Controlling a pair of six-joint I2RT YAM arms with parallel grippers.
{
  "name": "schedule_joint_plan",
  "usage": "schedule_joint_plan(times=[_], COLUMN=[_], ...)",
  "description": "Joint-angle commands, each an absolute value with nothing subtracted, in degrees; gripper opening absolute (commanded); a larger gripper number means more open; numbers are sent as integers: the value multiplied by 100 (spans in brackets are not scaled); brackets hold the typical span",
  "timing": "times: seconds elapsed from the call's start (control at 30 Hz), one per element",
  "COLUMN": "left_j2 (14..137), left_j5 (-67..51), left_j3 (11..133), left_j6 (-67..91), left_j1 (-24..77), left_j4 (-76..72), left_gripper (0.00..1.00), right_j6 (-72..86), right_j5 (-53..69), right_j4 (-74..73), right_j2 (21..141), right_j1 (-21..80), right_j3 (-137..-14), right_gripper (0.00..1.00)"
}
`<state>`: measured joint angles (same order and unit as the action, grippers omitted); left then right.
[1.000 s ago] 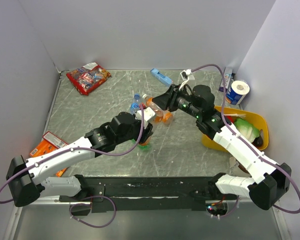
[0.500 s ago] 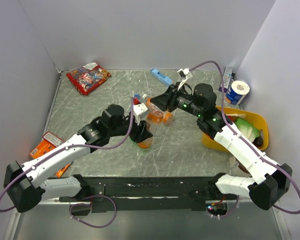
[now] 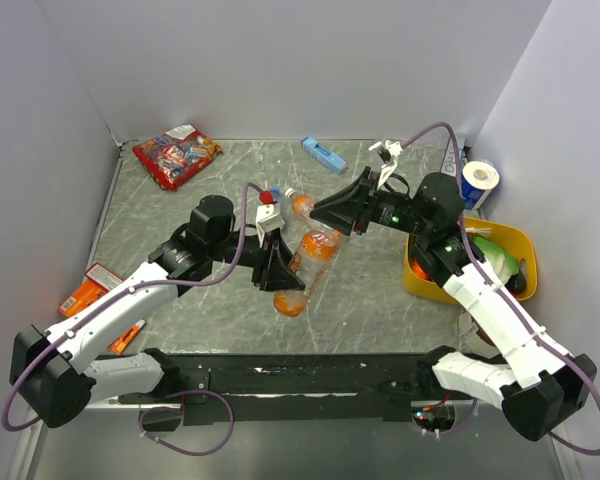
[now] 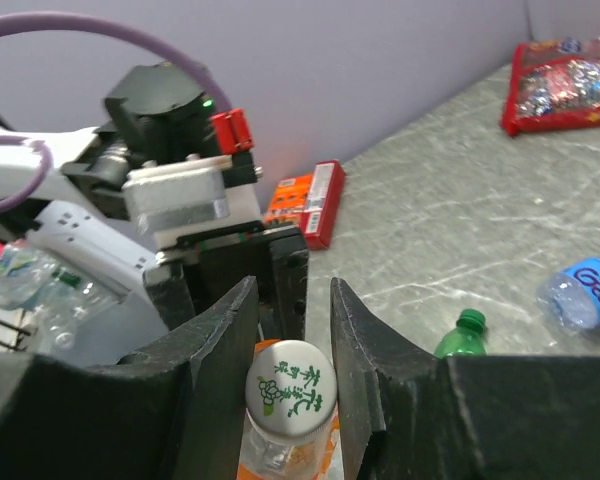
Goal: Unscrew the bottle caps
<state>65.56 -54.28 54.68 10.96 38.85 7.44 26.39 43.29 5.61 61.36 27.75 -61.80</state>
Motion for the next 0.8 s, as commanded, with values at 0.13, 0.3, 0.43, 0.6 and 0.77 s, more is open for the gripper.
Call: schedule_joint_plan(times=[0.13,0.3,0.43,0.6,0.77], left_j2=[6662,6706,6785,6926,6926], left_j5=[-6249,-6276,-5583,-4887,-4641], left_j3=[5731,5686,5791,5941,5950], left_j6=[1221,1397,1257,1029,993], left_j1=[3876,3867,3876,3876,3876], left_j4=[36,-202,148,632,685], left_gripper=[49,49,49,49,49], right_j6=[2813,2769,2786,2690,2628], right_j5=[5036,5027,4861,4606,4255], right_j4=[1160,1117,1002,835,642], right_j2=[5977,5880,5854,5801,5713], right_j1=[2435,2435,2435,2443,2426], right_j3=[-5977,-5968,-6012,-6012,-6003], right_gripper=[17,24,42,66,85])
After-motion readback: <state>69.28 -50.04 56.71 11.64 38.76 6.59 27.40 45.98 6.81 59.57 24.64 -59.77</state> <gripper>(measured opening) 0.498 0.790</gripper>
